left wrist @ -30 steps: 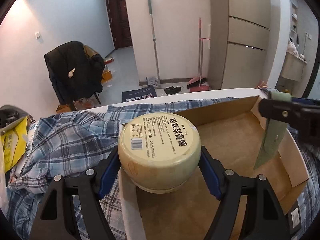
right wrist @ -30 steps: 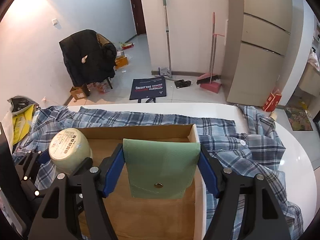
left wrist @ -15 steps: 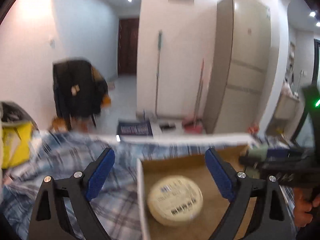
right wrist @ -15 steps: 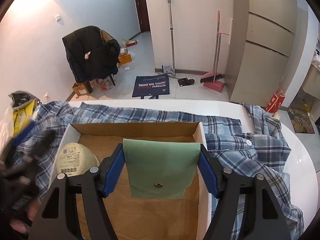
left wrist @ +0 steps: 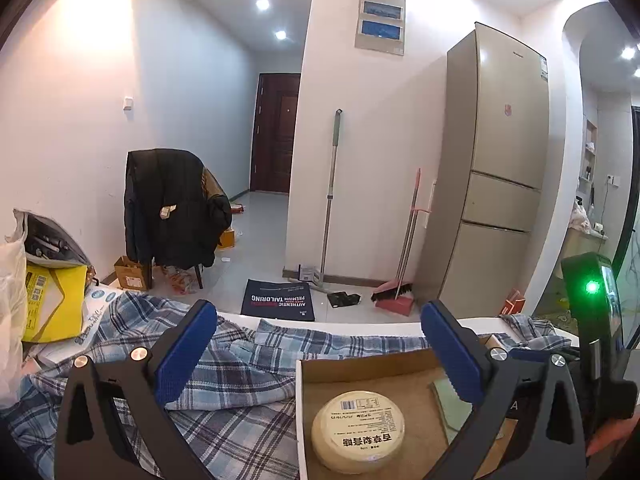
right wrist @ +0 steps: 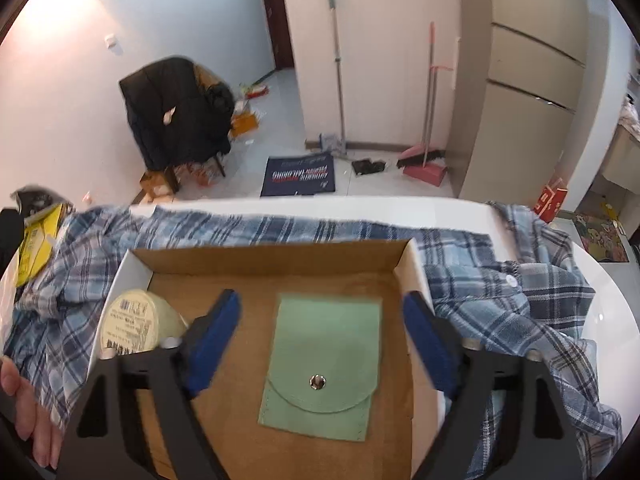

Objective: Organize rigid objects
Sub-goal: 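Lower the green pouch into the box and open the right tool, then set the cream tin into the box and open the left tool, then grasp the black square frame with the left tool and lift it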

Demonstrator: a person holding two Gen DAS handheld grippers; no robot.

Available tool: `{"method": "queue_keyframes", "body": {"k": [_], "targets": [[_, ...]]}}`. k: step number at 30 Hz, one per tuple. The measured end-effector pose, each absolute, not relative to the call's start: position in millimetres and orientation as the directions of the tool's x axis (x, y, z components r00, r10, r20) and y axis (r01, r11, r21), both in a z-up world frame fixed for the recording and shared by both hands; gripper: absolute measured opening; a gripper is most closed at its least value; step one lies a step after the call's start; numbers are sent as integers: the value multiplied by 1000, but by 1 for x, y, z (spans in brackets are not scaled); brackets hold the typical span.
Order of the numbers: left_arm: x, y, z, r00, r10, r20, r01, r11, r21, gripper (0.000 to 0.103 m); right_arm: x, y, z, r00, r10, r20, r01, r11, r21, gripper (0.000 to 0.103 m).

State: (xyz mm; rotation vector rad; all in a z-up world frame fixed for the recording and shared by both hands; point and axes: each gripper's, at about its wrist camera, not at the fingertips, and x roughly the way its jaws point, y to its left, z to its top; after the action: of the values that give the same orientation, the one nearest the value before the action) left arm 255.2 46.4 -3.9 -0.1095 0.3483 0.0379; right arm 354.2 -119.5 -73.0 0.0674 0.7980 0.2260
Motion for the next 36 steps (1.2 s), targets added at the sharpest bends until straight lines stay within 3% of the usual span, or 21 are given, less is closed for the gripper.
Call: {"method": "queue_keyframes", "body": {"k": [7, 12, 17, 21, 27, 32, 36], "targets": [[227, 48, 42, 972, -4, -237, -25, 993, -118, 103, 340, -125, -42, 751, 177, -636, -158, 984, 87, 92], [198, 36, 74, 989, 8, -145, -17, 998, -63, 103, 302, -134, -8, 803, 138, -579, -145, 989, 34, 93], [162, 22, 96, 989, -72, -133, 65, 996, -57, 103, 247, -149, 21, 842, 140, -521, -151, 988, 20, 97], [112, -7, 105, 997, -31, -77, 39, 994, 103, 103, 201, -151, 39, 864, 163, -477, -176, 984, 17, 100], [42, -34, 110, 994, -84, -76, 96, 981, 166, 103, 126, -150, 56, 894, 209, -396, -226, 974, 3, 100], [-10, -30, 104, 995, -99, -8, 99, 988, 119, 103, 86, -174, 55, 900, 222, -374, -211, 975, 70, 102], [-21, -19, 97, 997, -73, -33, 75, 995, 66, 103, 72, -187, 47, 913, 190, -361, -180, 982, 63, 103]]}}
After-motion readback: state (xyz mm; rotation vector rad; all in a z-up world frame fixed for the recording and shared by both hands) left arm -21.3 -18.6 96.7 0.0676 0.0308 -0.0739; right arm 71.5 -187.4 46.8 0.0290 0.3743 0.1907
